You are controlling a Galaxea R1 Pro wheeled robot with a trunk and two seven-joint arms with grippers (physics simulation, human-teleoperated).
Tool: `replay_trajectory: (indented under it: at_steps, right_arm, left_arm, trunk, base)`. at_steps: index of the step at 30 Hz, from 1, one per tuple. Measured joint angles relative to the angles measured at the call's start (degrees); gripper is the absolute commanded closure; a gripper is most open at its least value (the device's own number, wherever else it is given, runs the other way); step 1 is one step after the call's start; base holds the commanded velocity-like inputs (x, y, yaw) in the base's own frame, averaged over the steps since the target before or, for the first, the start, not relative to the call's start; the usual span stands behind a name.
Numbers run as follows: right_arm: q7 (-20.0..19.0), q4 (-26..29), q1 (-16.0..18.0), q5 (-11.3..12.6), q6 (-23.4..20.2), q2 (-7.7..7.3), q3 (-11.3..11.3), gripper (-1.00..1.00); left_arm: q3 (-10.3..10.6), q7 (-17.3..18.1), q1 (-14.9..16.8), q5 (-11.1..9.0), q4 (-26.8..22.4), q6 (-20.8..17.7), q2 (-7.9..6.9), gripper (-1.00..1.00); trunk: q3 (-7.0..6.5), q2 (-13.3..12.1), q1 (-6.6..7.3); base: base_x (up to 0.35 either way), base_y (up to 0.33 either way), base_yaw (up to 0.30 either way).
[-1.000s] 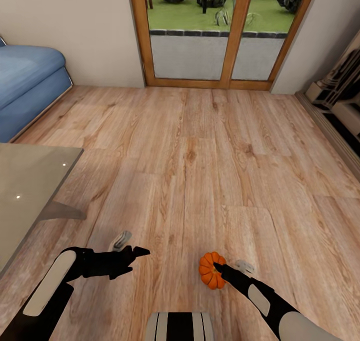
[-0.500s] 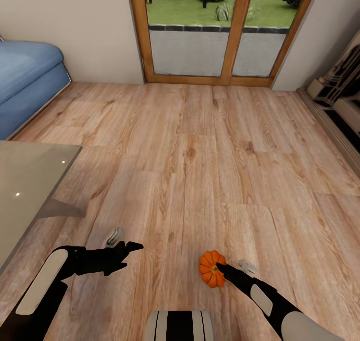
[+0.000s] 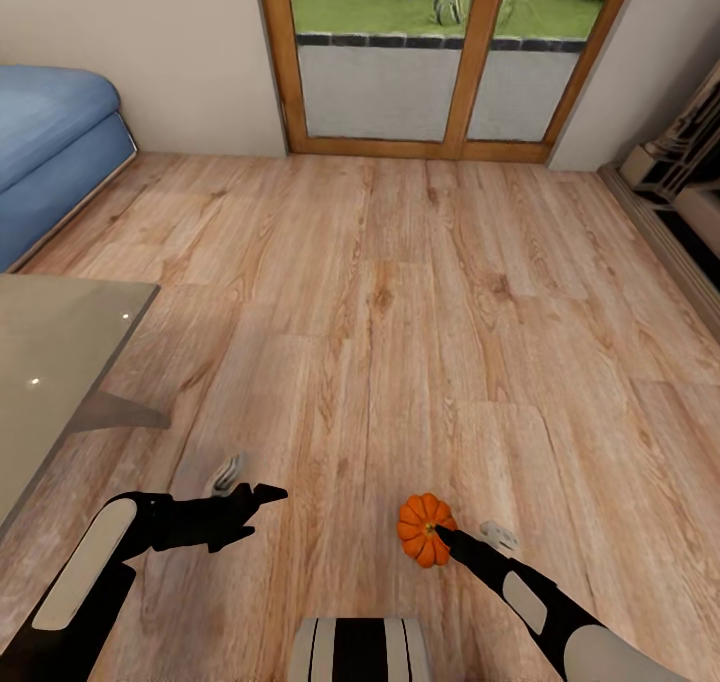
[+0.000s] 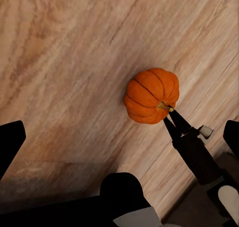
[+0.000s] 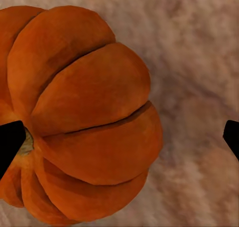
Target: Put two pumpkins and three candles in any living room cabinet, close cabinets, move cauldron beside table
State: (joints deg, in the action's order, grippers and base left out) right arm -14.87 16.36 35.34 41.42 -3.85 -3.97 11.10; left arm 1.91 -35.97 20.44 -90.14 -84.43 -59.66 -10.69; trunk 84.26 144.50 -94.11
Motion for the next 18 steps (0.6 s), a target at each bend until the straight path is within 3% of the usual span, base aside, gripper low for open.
replay_trajectory:
  at_steps: [18]
  right_arm:
    - [0.07, 0.07, -0.05, -0.19, 0.08, 0.24, 0.29, -1.00]
  left_arm:
    - [0.39, 0.09, 0.00, 0.00, 0.00, -0.11, -0.03, -1.00]
  trunk:
    - [0.00, 0.00, 0.00]
  base:
    - [0.024, 0.016, 0.000]
